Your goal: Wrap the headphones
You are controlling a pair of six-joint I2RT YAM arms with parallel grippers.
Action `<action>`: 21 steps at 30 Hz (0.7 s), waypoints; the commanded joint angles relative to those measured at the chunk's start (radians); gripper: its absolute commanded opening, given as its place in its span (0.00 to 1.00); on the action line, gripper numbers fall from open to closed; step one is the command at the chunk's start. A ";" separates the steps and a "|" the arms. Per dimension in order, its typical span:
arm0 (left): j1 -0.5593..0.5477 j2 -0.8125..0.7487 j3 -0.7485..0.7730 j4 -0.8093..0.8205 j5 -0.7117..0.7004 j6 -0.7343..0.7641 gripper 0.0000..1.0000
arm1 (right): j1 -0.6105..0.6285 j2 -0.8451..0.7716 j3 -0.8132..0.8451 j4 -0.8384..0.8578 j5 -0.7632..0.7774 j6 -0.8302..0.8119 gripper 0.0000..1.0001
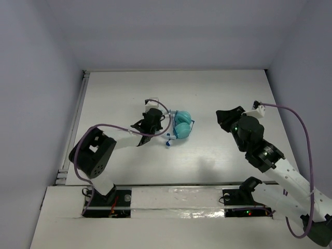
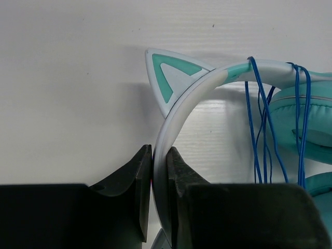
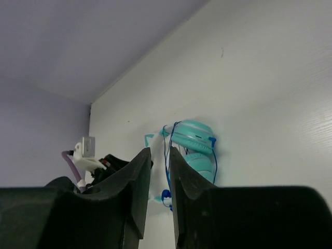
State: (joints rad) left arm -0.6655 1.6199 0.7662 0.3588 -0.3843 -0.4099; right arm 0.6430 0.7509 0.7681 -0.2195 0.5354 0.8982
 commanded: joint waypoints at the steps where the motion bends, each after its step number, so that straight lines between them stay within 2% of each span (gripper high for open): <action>1: 0.009 0.037 0.091 0.126 0.033 0.009 0.08 | 0.003 -0.008 -0.010 -0.023 -0.003 -0.038 0.28; 2: 0.009 0.047 0.097 0.134 0.033 0.014 0.13 | 0.003 -0.018 -0.007 -0.030 0.003 -0.044 0.29; 3: 0.009 0.058 0.110 0.140 0.028 0.016 0.20 | 0.003 -0.028 -0.004 -0.044 0.011 -0.045 0.34; 7: 0.018 0.112 0.160 0.141 0.039 0.022 0.29 | 0.003 -0.093 0.019 -0.064 0.018 -0.079 0.47; 10: 0.018 0.106 0.185 0.132 0.044 0.022 0.35 | 0.003 -0.143 0.048 -0.106 0.024 -0.097 0.49; 12: 0.018 0.068 0.188 0.124 0.036 0.023 0.43 | 0.003 -0.180 0.062 -0.135 0.031 -0.108 0.57; 15: 0.018 -0.090 0.171 0.095 0.016 0.003 0.54 | 0.003 -0.215 0.101 -0.158 0.028 -0.139 0.65; 16: 0.018 -0.091 0.165 0.085 0.018 -0.007 0.56 | 0.003 -0.222 0.111 -0.158 0.023 -0.148 0.66; 20: 0.018 -0.367 0.140 0.025 0.042 -0.058 0.59 | 0.003 -0.268 0.161 -0.133 -0.066 -0.220 0.63; 21: 0.018 -0.414 0.128 0.010 0.045 -0.066 0.64 | 0.003 -0.275 0.177 -0.129 -0.086 -0.232 0.62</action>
State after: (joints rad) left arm -0.6521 1.3960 0.9073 0.3618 -0.3420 -0.4320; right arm 0.6430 0.5034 0.8715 -0.3679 0.5148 0.7483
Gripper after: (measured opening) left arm 0.621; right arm 0.630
